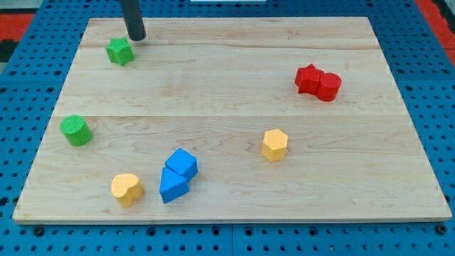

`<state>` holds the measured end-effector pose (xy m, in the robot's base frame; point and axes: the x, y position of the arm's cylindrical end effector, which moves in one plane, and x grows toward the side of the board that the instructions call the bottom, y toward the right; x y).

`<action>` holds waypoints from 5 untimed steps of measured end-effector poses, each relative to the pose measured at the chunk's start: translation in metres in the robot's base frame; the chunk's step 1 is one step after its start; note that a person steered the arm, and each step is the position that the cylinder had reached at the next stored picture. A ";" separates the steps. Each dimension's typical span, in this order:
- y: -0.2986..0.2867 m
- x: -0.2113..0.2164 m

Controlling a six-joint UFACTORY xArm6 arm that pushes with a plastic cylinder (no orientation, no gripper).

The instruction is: Drag the green star into the green circle

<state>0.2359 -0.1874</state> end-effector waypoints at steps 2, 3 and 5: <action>-0.040 0.078; -0.038 0.037; -0.026 0.081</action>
<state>0.3172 -0.2132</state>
